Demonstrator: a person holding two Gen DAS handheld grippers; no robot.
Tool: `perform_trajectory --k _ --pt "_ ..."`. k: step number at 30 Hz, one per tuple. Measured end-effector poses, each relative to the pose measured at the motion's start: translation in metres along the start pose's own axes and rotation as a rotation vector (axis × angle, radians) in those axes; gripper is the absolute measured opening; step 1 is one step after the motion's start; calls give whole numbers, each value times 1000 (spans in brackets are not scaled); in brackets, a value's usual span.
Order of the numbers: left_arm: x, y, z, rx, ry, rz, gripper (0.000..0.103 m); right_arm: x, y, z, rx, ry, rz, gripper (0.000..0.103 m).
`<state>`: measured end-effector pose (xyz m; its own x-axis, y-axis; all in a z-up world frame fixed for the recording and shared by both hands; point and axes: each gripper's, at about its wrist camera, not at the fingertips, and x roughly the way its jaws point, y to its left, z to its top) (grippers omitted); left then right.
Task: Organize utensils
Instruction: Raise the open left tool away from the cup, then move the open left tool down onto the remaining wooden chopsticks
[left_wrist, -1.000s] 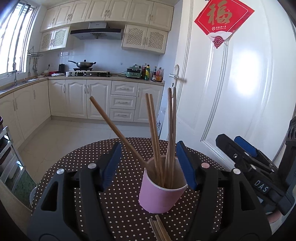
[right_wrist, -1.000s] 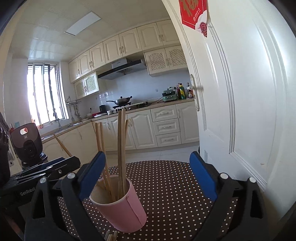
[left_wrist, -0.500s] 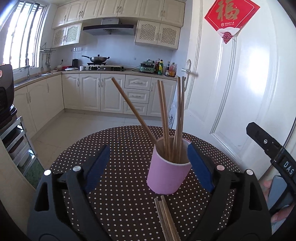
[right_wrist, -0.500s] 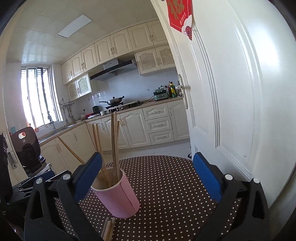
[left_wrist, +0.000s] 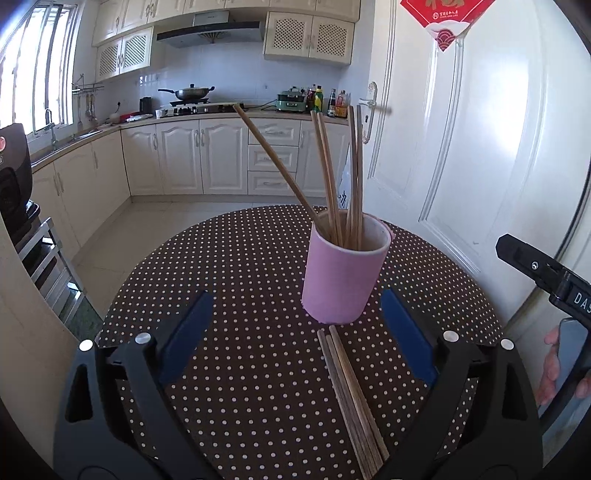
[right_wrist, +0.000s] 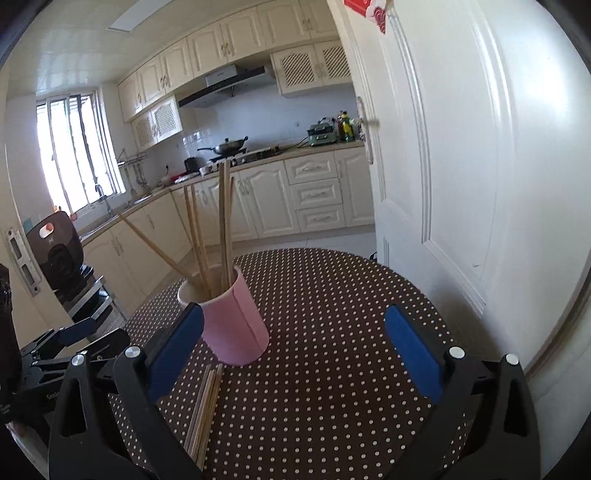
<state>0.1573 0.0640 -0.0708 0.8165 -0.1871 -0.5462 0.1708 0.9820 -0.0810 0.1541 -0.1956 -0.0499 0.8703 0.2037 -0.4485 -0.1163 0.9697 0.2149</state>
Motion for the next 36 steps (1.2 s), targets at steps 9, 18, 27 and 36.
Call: perform_trajectory --k 9,18,27,36 --pt "-5 15 -2 -28 123 -63 92 3 15 1 -66 156 137 95" --pt "1 19 -3 -67 246 -46 92 16 48 -8 -253 282 126 95" --pt "36 33 -18 -148 480 -39 92 78 45 -23 -77 716 185 95" --pt "76 58 -37 -301 721 -17 92 121 37 -44 -11 908 69 91"
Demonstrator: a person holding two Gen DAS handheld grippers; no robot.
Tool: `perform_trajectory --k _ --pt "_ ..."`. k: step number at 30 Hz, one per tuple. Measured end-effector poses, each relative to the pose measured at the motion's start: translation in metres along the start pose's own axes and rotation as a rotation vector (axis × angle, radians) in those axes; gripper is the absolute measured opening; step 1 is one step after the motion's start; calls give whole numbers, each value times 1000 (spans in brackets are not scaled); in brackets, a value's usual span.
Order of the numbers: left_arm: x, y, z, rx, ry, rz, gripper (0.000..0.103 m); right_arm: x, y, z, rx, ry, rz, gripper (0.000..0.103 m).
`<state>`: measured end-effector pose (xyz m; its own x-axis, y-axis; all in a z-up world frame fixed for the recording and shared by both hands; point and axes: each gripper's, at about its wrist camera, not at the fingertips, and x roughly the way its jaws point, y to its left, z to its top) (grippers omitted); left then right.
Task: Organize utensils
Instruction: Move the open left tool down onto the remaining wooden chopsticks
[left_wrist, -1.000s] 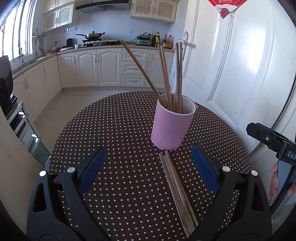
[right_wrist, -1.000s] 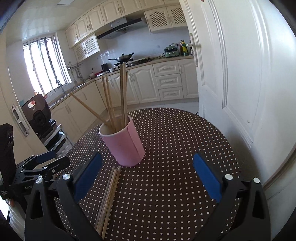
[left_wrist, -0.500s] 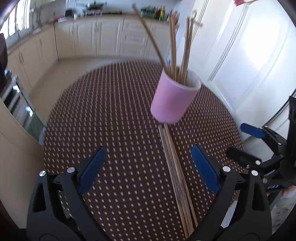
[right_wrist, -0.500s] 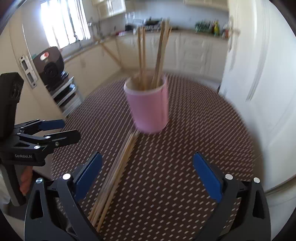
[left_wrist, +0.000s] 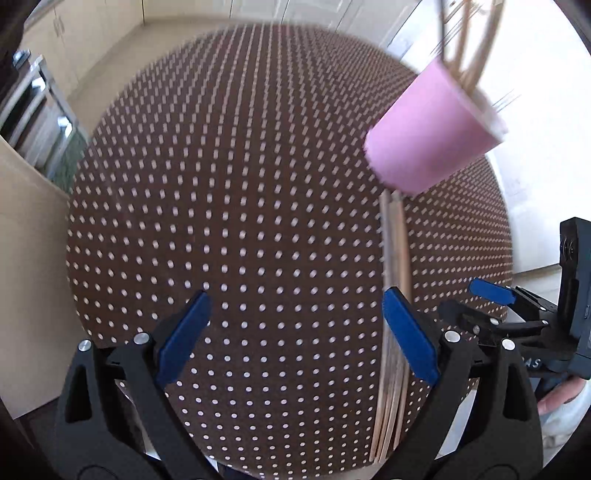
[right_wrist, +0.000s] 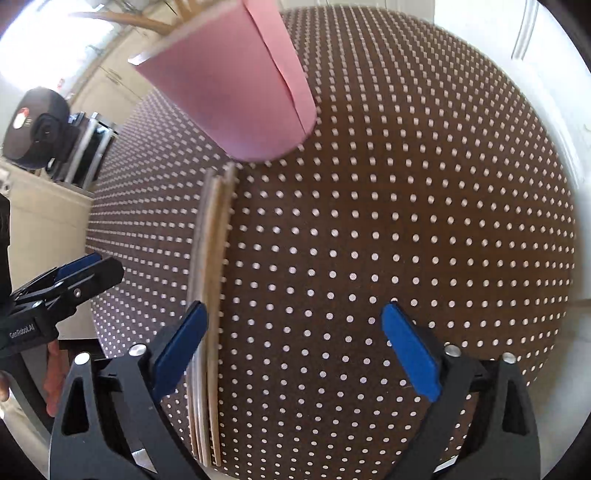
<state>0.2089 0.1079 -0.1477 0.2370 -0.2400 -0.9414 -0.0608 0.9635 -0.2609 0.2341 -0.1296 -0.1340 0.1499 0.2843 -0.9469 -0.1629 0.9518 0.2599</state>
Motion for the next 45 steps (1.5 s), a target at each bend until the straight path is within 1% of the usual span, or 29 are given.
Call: perform_trajectory --k 3,5,8,11,14,16,17,21,23,24,26,28,29,31,32,33,34,35,37,41,45 --pt "17 9 5 -78 107 -9 92 -2 10 8 -18 -4 -31 87" --pt "17 9 10 -75 107 -3 92 -1 16 14 -12 -5 -38 87" --pt "18 6 18 -54 122 -18 92 3 27 18 -41 -4 -102 86" --pt "22 0 24 -44 151 -9 92 9 43 23 -68 -3 -155 86" --pt "28 -12 24 -13 152 26 92 17 64 28 -84 -2 -182 86" --pt "31 -20 23 -7 143 51 92 22 76 29 -101 -3 -225 86" --pt "31 -27 24 -7 142 58 92 23 81 29 -105 -9 -231 86" --pt "36 -31 26 -25 157 84 92 28 95 31 -115 -20 -249 86" --pt "36 -25 26 -32 166 78 92 32 97 31 -98 -5 -231 86" --pt "36 -23 26 -33 169 73 92 36 99 31 -93 9 -236 86" --pt "37 -19 28 -33 172 61 92 40 108 31 -120 -7 -265 86" --pt "35 -16 30 -28 170 55 92 42 114 30 -121 -13 -275 85" --pt "33 -16 29 -29 169 58 92 42 115 29 -118 -11 -272 82" --pt "30 -15 25 -34 176 52 92 40 119 29 -131 -21 -274 71" --pt "29 -19 19 -32 183 43 92 35 115 14 -139 -29 -278 60" --pt "30 -25 16 -24 197 24 92 33 118 13 -159 -29 -284 52" --pt "31 -31 15 -16 206 12 92 33 114 12 -171 -25 -285 49" --pt "32 -36 14 -10 209 13 92 32 112 12 -169 -20 -282 47" --pt "35 -44 14 1 213 33 92 31 107 10 -151 -9 -264 47" --pt "39 -62 15 8 214 76 92 30 95 6 -130 -9 -257 47" --pt "43 -73 16 6 188 182 92 29 92 1 -127 -24 -253 47"
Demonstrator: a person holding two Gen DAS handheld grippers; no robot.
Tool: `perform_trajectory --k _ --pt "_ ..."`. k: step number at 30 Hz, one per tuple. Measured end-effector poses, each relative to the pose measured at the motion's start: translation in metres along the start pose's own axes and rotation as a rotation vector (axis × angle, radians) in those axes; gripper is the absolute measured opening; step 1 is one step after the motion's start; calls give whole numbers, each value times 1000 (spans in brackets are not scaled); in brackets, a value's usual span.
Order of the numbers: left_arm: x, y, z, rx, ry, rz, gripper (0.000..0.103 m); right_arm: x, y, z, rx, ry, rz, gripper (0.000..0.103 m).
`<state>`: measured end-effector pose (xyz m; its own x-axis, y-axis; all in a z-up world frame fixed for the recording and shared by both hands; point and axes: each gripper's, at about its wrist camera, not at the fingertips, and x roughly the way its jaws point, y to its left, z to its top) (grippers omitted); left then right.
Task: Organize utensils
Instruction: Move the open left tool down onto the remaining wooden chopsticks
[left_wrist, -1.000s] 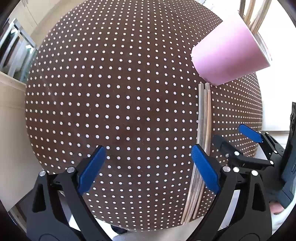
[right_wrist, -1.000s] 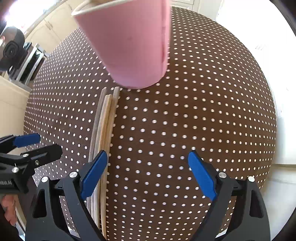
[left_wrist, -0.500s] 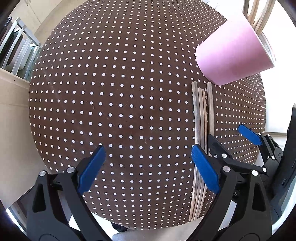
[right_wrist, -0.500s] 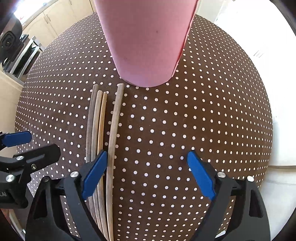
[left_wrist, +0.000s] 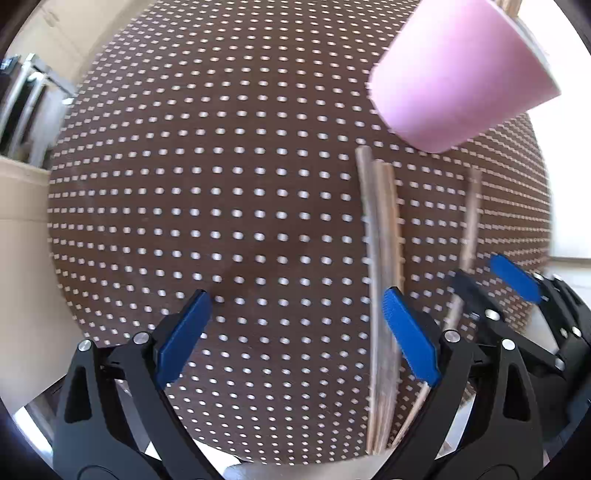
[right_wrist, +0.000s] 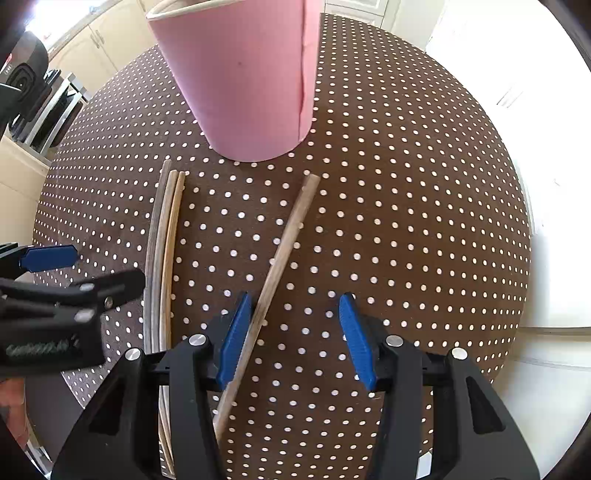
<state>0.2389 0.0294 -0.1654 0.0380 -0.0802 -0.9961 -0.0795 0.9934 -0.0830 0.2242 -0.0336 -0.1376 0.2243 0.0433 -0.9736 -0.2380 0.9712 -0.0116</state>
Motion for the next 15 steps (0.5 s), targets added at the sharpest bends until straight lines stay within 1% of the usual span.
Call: perform_trajectory --k 1,3,5,7,9,10,12,15 --pt "1 -2 1 -6 2 18 92 -1 0 -1 -5 -5 -3 47" --pt "0 -7 1 -13 -5 31 92 0 -9 -4 -19 -15 -6 47" --pt "0 -12 -1 -33 -8 47 92 0 -9 -9 -20 -19 -2 47" --pt "5 -10 -2 -60 14 8 92 -2 -11 -13 -23 -24 1 47" --pt "7 -8 -2 -65 11 18 92 -3 -12 -17 -23 -31 3 47" --pt "6 -10 -3 -66 0 23 92 0 -18 -17 -22 -34 3 47" --pt "4 -15 -4 -71 -3 27 92 -10 -35 -31 -23 -40 3 47" --pt "6 -20 -5 -68 -11 29 92 -15 -35 -35 -25 -44 0 47"
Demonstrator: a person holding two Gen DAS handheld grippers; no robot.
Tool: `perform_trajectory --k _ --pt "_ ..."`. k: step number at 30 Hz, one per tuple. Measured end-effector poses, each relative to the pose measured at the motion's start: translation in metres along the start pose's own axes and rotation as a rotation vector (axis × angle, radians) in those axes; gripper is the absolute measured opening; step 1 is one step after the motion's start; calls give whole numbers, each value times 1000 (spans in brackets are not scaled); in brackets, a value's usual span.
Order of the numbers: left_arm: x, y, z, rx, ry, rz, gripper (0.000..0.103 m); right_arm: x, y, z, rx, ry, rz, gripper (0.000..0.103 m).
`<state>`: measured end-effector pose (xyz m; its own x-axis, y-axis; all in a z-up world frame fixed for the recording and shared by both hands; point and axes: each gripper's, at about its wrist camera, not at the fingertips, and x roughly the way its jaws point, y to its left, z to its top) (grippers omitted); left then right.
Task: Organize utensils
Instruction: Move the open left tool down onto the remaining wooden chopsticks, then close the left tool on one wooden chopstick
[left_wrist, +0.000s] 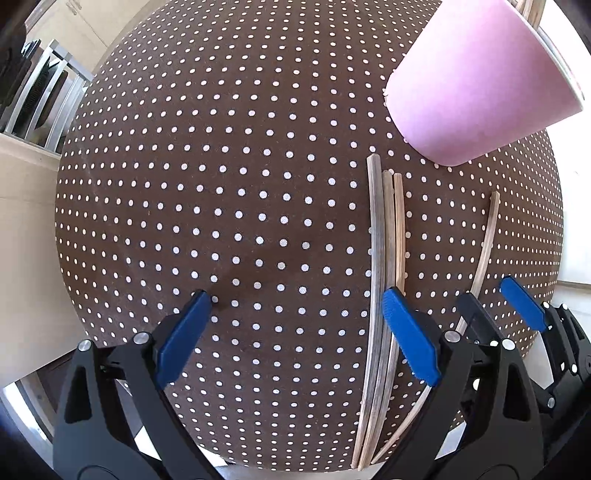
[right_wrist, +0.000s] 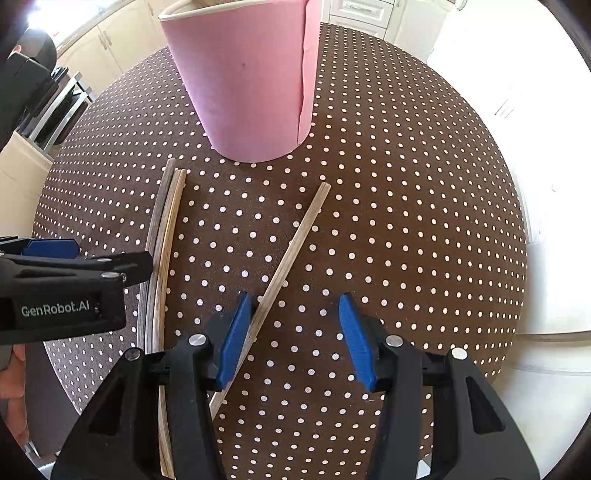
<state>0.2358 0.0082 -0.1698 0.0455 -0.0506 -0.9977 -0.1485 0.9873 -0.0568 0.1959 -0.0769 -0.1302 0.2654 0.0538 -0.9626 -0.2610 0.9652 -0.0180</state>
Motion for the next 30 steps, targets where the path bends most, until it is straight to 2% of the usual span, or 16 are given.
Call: perform_trajectory --k 6,9,11,15,16,19,22,25,27,30 --pt "15 12 13 -101 52 14 92 1 0 -4 -12 -5 -8 47" --pt "13 14 17 -89 37 71 92 -2 1 -6 -13 -8 -9 47" --pt "13 14 18 -82 36 75 92 -3 2 -9 -13 -12 -9 47" --pt "24 13 21 -149 86 73 94 -3 2 -12 -8 -22 -7 47" --pt "23 14 21 -176 71 67 94 -3 2 -12 -9 -24 -6 47" --pt "21 9 20 -111 31 62 90 -4 1 -15 -11 -26 -6 47" --pt "15 4 11 -33 -12 59 81 -4 -1 -16 -12 -25 -4 47" --pt "7 -3 0 58 -48 57 57 -5 0 -18 -25 -32 -8 47" --pt "2 -6 -7 123 -63 57 34 -6 2 -19 -49 -37 -17 47" --pt "-1 -8 -13 166 -78 49 29 -5 4 -19 -63 -33 -11 45"
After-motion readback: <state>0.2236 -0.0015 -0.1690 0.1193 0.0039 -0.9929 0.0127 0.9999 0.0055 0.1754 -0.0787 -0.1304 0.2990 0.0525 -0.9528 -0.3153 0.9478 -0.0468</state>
